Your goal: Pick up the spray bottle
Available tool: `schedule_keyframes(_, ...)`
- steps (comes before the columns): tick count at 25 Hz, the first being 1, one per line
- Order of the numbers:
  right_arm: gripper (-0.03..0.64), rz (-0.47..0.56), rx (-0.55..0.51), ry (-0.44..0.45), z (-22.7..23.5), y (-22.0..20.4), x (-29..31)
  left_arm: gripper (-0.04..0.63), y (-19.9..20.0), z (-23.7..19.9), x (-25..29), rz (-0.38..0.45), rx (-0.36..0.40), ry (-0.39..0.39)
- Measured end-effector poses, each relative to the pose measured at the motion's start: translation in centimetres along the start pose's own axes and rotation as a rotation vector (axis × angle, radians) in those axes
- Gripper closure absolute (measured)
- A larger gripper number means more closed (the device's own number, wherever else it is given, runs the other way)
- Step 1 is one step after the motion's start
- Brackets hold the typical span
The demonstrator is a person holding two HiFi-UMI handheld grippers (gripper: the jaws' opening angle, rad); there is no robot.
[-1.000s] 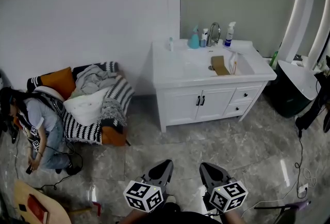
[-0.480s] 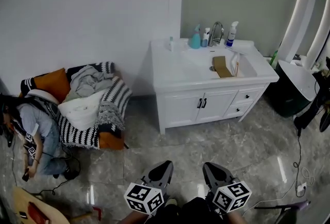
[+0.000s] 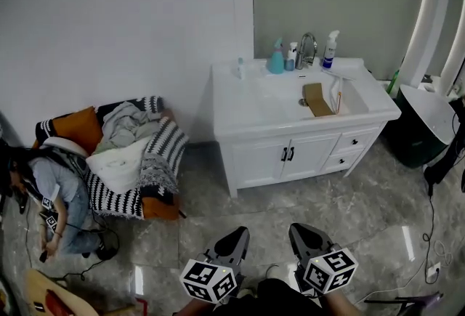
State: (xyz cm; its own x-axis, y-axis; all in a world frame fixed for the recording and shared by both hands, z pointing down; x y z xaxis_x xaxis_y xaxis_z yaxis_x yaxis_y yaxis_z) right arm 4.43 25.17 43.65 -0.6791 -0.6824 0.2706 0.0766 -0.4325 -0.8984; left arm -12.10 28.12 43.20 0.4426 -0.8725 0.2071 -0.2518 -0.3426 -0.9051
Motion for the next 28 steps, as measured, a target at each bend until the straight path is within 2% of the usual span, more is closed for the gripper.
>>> schedule_keyframes(5, 0.609, -0.004, -0.014, 0.026, 3.1, 1.5, 1.3, 0.575, 0.9, 0.3, 3.8, 0.022, 0.004, 0.013)
schedule_keyframes(16, 0.609, -0.003, 0.001, 0.055, 9.3, 3.8, 3.6, 0.575, 1.4, 1.4, 11.1, 0.0, 0.007, 0.018)
schedule_keyframes(28, 0.609, -0.005, 0.026, 0.064, 12.9, 4.1, 4.1, 0.575, 1.1, 2.6, 15.2, -0.012, -0.008, 0.009)
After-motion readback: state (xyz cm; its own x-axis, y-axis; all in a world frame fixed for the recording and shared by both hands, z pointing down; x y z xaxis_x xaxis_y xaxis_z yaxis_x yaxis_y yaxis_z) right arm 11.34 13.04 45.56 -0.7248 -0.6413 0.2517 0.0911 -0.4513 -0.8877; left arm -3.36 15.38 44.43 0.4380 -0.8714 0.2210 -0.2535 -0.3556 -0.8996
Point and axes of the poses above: the fingertips, and each gripper's own axes: x forward along the fingers, z to its right, y out of its top, the point moved 4 cm from there along -x, backward along the fingers, and after that the axes turned 2 degrees about y, right-handed, at the moved point
